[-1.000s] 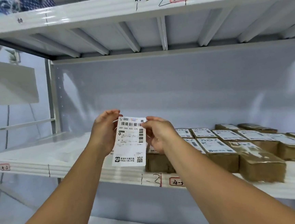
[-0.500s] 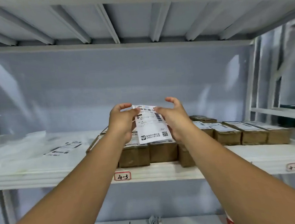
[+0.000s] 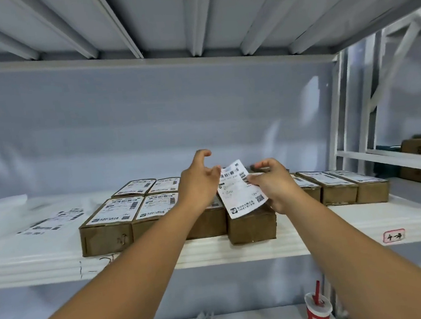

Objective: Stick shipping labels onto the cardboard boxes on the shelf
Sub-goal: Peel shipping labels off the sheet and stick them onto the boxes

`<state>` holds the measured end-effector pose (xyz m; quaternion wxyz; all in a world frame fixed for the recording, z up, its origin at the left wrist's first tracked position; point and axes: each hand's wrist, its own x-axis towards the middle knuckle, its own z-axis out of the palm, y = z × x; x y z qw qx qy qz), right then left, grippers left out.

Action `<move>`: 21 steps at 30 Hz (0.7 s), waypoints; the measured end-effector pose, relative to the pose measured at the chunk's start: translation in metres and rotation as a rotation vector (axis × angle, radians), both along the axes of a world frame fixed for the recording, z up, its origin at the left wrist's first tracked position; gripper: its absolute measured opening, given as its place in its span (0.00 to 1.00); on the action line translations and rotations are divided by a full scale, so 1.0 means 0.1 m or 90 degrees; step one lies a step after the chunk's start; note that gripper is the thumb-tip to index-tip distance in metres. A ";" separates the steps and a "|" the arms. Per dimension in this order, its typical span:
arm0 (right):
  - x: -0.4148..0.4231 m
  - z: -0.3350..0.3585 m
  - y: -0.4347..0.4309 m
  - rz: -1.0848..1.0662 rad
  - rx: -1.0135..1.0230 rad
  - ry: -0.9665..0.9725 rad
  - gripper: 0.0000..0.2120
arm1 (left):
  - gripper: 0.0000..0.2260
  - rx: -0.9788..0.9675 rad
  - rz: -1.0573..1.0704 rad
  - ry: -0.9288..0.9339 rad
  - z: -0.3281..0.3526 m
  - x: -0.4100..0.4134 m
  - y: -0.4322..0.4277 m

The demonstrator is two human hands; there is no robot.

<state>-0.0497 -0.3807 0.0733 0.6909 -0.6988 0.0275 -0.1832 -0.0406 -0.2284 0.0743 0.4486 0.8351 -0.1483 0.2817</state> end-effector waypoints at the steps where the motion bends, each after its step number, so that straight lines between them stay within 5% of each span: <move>1: 0.03 -0.03 -0.02 -0.022 0.010 0.000 0.10 | 0.17 0.046 0.002 -0.018 -0.04 0.02 -0.01; 7: 0.08 -0.08 -0.11 -0.031 0.093 0.045 0.10 | 0.21 0.202 -0.090 0.062 -0.18 0.05 0.02; 15: 0.22 -0.17 0.01 -0.180 0.089 -0.006 0.12 | 0.38 0.187 -0.299 0.172 -0.09 -0.07 0.11; 18: 0.23 -0.16 0.03 -0.208 0.098 -0.010 0.11 | 0.55 0.271 -0.287 0.212 -0.10 -0.01 0.15; 21: 0.24 -0.15 0.05 -0.213 0.102 -0.005 0.11 | 0.59 0.409 -0.227 0.197 -0.15 0.03 0.13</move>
